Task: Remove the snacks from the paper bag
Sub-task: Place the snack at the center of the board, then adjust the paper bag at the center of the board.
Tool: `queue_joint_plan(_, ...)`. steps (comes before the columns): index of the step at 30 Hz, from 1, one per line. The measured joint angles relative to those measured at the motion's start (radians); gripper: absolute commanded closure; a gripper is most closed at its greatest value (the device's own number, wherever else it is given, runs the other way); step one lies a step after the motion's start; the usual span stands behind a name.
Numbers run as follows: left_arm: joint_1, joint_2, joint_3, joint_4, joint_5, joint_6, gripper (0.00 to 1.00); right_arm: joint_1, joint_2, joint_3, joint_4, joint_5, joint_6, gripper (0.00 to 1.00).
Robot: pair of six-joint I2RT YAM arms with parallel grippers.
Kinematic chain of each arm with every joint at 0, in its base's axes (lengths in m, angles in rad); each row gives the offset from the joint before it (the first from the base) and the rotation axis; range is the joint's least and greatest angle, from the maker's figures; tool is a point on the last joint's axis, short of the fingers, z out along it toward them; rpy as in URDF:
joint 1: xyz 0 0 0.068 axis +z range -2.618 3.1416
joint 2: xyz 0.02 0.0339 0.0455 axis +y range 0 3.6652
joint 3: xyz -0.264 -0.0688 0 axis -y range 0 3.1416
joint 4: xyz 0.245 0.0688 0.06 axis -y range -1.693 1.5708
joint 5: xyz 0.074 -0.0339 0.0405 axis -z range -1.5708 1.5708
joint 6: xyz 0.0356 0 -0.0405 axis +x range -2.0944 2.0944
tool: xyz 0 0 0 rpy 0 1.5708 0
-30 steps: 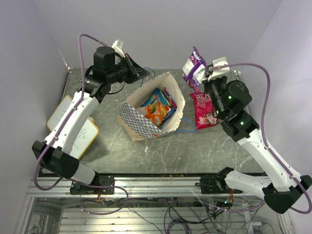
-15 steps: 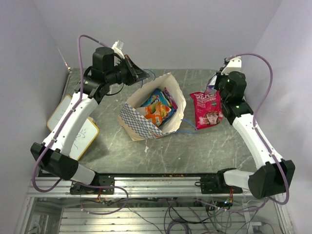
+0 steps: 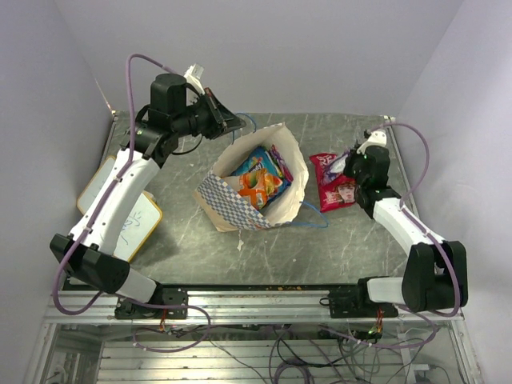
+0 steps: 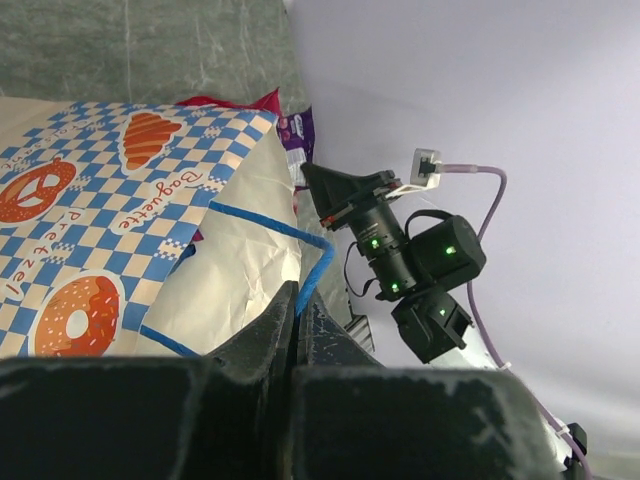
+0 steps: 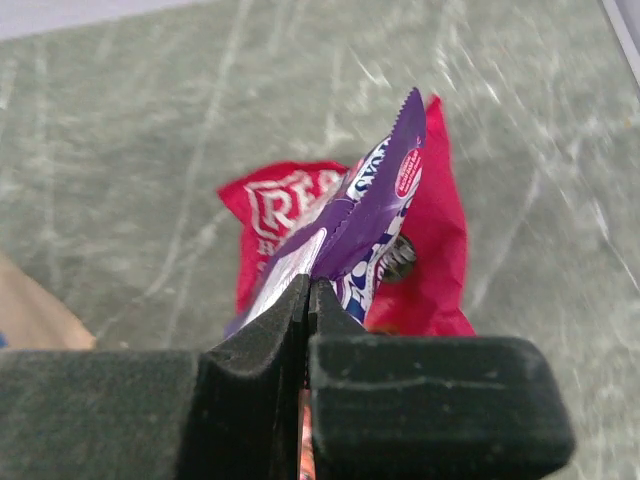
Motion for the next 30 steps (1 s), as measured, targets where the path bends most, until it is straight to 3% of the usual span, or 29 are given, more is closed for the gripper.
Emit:
queue_joint_plan(8, 0.0, 0.024, 0.04, -0.074, 0.001, 0.0, 0.93, -0.042, -0.01, -0.139, 0.024, 0.09, 0.005, 1.0)
queue_joint_plan(10, 0.001, 0.024, 0.052, -0.088, 0.001, 0.002, 0.93, -0.047, 0.004, -0.145, 0.002, 0.126, 0.016, 0.91)
queue_joint_plan(15, 0.001, 0.027, 0.113, -0.152, 0.001, 0.024, 0.93, -0.087, 0.092, -0.058, -0.176, 0.163, 0.066, 0.55)
queue_joint_plan(18, 0.001, 0.037, 0.164, -0.182, 0.001, 0.044, 0.93, -0.097, 0.076, 0.005, -0.286, 0.141, 0.058, 0.44)
queue_joint_plan(25, 0.014, 0.078, 0.211, -0.205, 0.012, 0.084, 0.93, -0.092, -0.063, 0.173, -0.552, 0.047, 0.041, 0.41)
queue_joint_plan(30, 0.059, 0.12, 0.25, -0.212, 0.043, 0.112, 0.93, 0.003, -0.134, 0.188, -0.642, -0.092, 0.045, 0.4)
